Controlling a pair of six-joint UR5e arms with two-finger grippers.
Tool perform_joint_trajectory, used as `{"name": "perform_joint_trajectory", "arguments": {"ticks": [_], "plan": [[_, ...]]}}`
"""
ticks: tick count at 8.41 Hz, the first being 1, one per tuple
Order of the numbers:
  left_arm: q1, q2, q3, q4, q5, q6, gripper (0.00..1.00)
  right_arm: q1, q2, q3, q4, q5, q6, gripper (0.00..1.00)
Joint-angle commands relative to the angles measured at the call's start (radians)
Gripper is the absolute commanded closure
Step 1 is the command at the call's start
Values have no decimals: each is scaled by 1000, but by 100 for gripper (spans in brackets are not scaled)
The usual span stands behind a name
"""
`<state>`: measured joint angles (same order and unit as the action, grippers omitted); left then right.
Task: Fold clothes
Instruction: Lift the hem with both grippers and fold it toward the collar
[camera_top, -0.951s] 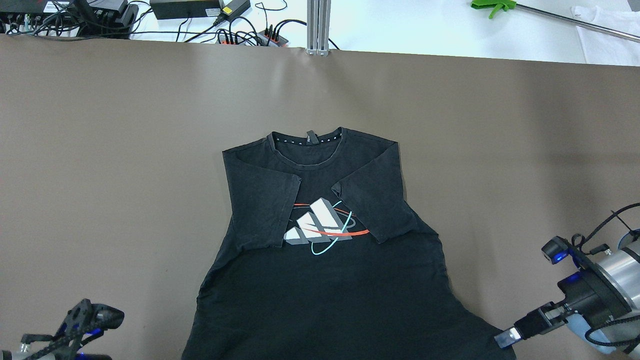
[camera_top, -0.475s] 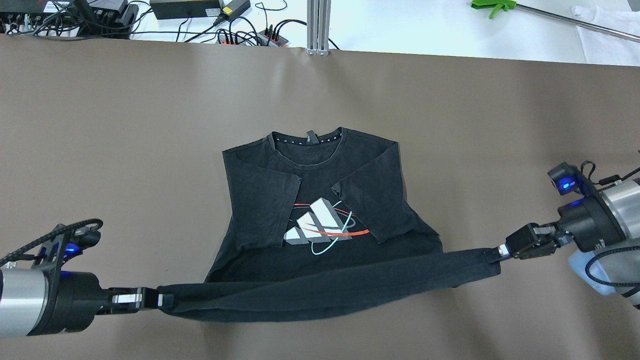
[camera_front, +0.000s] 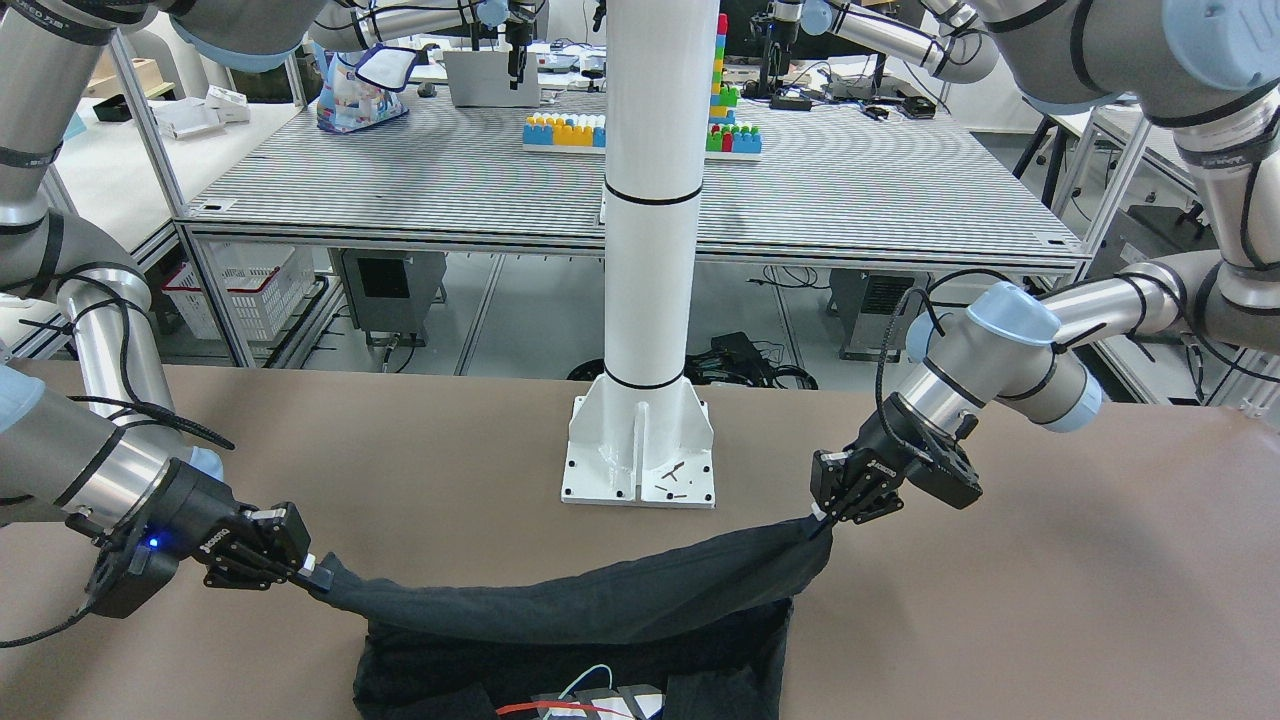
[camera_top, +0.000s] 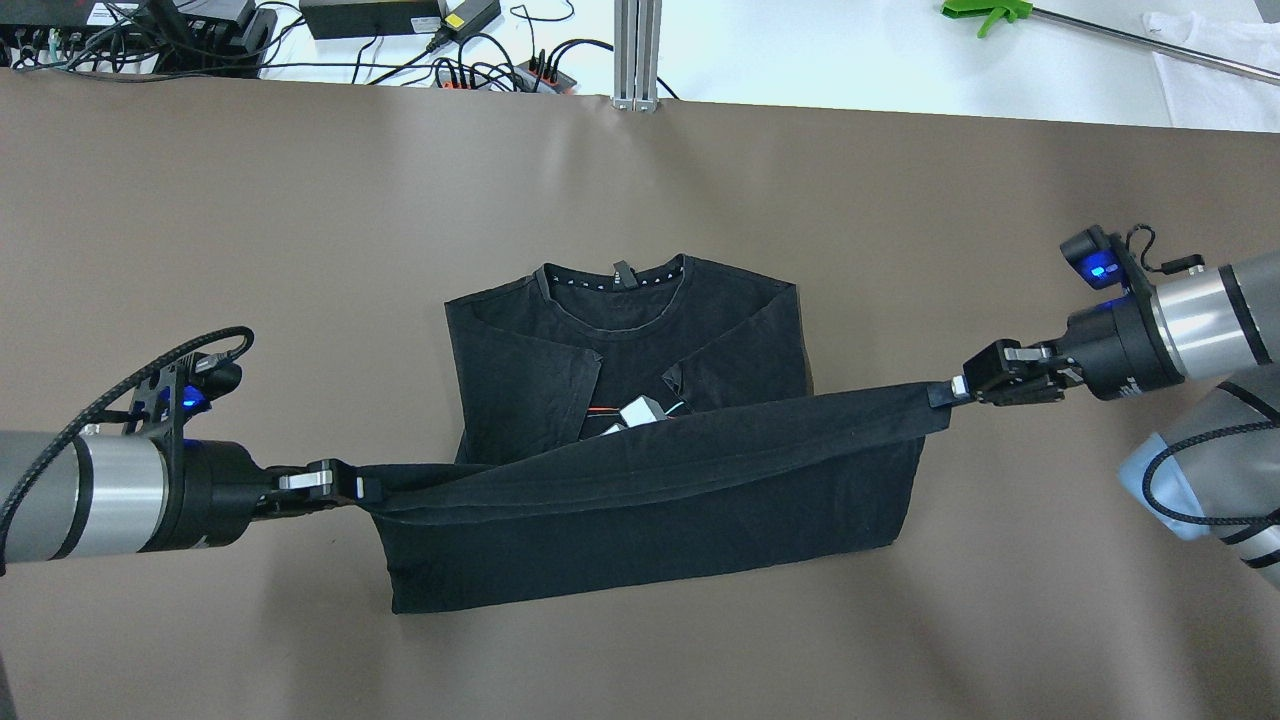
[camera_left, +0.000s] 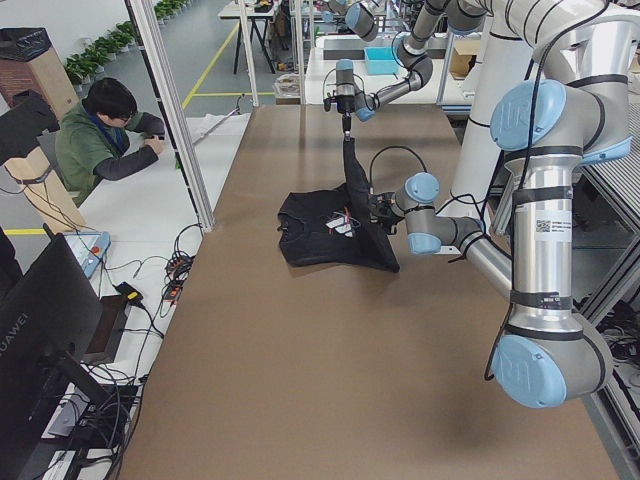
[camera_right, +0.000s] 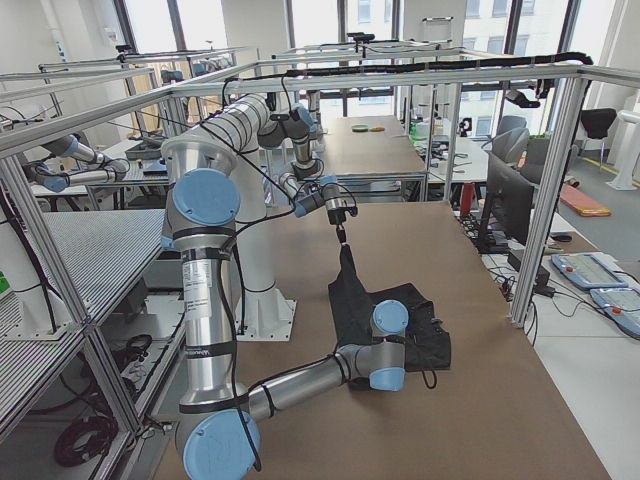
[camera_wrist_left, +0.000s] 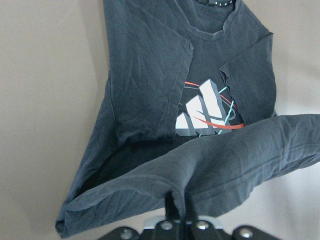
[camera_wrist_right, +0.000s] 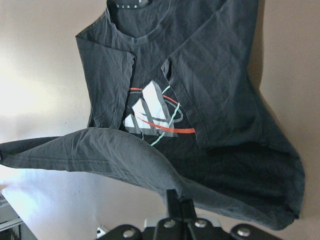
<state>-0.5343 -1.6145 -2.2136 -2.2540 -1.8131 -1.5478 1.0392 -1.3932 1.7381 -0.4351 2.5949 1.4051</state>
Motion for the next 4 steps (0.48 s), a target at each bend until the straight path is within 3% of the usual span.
{"name": "perform_joint_trajectory", "arguments": {"ticks": [1,4], "plan": [[-65,-128,69,107,11,0,100,-1,62,0,-123,-123,-64,100],[-127,-211,155,149,11,2,100,-17,60,-6,-139,-257,-83,100]]}}
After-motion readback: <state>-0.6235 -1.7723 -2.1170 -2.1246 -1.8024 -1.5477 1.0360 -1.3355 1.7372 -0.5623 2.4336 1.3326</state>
